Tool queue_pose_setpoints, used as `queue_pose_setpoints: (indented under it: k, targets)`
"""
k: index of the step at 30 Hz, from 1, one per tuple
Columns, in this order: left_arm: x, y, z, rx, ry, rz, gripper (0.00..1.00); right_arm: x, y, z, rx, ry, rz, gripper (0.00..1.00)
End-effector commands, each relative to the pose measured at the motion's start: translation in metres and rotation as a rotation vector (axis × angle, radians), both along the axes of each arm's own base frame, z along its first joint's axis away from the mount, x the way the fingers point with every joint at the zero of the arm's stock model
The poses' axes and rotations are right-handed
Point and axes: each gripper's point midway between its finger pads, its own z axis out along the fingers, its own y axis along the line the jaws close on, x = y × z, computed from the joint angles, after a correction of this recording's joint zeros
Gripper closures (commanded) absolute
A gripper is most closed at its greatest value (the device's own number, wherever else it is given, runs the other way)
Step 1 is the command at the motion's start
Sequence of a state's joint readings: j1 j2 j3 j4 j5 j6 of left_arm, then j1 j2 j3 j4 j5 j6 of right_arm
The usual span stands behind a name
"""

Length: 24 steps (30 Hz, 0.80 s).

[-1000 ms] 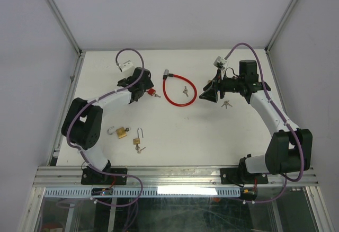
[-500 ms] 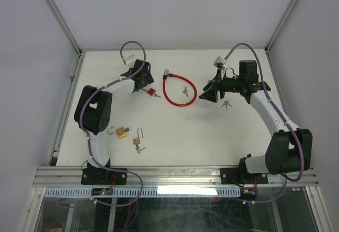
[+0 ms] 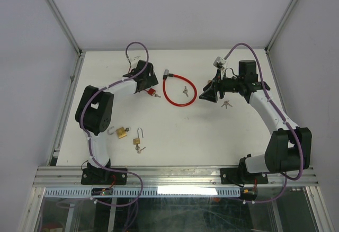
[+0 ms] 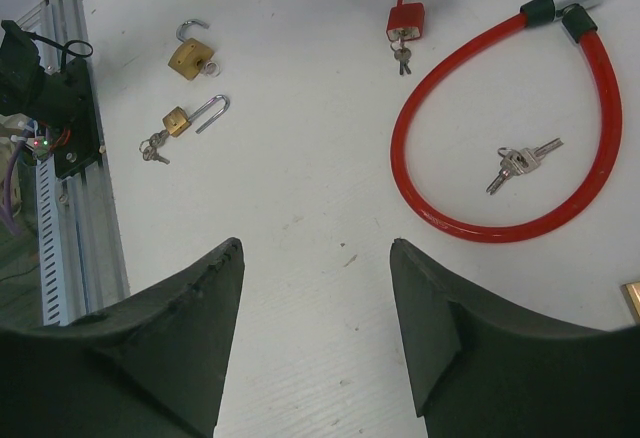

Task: Lock with the key
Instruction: Move the lock to the center of the board.

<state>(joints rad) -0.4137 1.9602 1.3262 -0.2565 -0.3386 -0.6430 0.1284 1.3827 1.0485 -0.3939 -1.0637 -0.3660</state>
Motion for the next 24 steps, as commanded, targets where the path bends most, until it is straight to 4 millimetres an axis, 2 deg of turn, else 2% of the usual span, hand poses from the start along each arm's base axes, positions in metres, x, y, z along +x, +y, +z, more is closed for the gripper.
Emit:
queue_pose_setpoints:
  k: [1,10,18,21,24]
  targets:
    - [0.006,-0.007,0.005,0.037,-0.043,-0.051,0.22,0.000,0.002,0.007,0.022,-0.027,0.022,0.37]
    - [-0.001,-0.012,0.000,-0.008,-0.027,-0.020,0.21,0.000,0.002,0.008,0.022,-0.029,0.022,0.37]
    - [-0.022,-0.013,-0.010,-0.032,0.010,0.102,0.24,0.000,0.002,0.006,0.023,-0.020,0.023,0.37]
    - [-0.025,-0.012,-0.014,-0.012,0.024,0.148,0.34,-0.001,0.002,0.007,0.024,-0.023,0.023,0.37]
    - [-0.027,-0.009,-0.021,0.000,0.049,0.178,0.39,-0.001,0.002,0.008,0.024,-0.024,0.024,0.37]
